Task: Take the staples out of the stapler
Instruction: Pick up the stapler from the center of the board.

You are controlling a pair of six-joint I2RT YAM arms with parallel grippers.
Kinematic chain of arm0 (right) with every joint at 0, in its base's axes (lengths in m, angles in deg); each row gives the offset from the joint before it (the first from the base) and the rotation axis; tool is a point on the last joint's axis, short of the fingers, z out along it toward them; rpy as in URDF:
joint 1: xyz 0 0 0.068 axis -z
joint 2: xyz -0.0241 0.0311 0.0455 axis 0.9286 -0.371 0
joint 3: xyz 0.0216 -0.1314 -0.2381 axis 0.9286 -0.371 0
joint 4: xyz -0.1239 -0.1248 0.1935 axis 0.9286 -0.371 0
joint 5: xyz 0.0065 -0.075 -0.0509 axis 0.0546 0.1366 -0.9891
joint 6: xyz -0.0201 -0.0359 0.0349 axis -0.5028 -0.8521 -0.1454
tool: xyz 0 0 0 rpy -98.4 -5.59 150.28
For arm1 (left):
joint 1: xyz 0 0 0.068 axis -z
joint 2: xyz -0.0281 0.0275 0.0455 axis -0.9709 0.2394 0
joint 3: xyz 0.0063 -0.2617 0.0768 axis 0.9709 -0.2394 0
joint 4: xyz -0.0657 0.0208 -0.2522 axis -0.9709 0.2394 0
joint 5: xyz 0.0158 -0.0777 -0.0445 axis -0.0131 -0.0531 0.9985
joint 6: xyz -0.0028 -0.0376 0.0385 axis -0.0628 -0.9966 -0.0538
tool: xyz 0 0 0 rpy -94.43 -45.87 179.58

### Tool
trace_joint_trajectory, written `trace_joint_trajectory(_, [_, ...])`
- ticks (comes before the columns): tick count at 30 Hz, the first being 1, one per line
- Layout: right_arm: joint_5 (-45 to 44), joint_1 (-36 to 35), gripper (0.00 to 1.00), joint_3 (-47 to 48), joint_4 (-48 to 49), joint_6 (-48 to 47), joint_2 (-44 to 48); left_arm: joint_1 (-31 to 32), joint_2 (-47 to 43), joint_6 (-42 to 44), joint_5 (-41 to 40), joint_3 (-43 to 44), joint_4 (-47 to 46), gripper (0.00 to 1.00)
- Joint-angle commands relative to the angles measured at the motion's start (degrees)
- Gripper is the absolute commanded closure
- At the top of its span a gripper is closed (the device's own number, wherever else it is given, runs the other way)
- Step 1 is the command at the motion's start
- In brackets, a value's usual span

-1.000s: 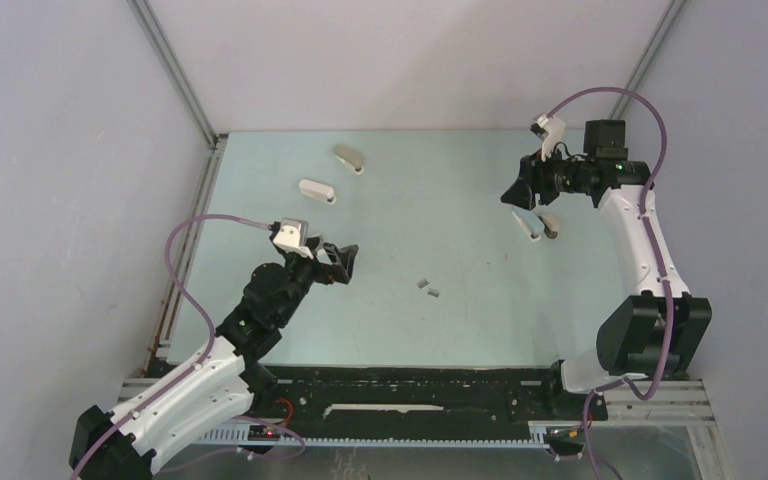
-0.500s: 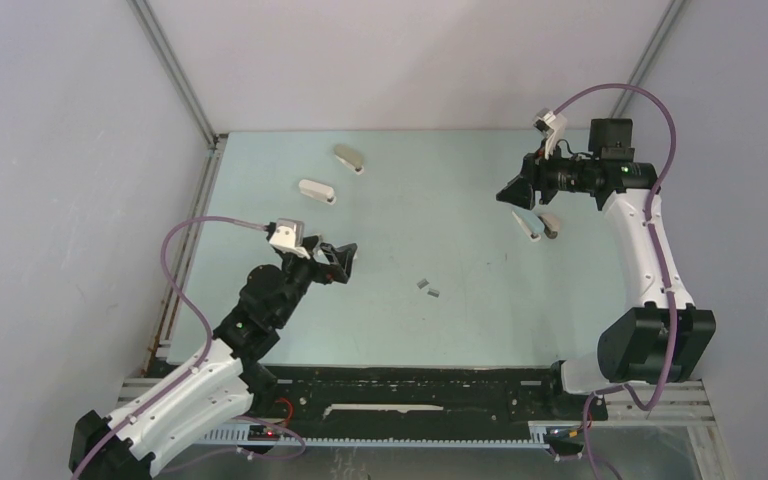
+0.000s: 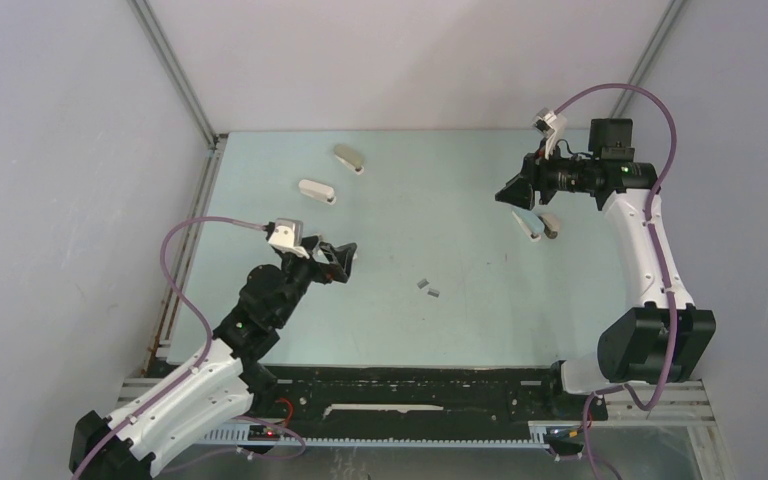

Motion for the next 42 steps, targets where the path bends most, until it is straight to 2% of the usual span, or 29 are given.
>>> trace_joint_trajectory(1, [1.4,0.4,0.39,0.7,0.1,0.6,1.9,-0.5,-0.2,-0.8,-0.5,2.0,-1.6,0.00])
trace_joint_trajectory(31, [2.1,0.4,0.38,-1.0,1.0,0.8,1.7,-1.4,3.1,-2.1,0.5,3.9,-0.9,0.00])
trace_joint_trajectory(37, [2.3,0.4,0.38,-1.7,1.3,1.0,1.8,-3.4,4.9,-4.6,1.2,5.3,1.3,0.00])
trace_joint_trajectory(42, [2.4,0.4,0.38,-2.1,1.7,1.1,1.6,-7.5,7.2,-7.4,4.4,6.1,2.2,0.00])
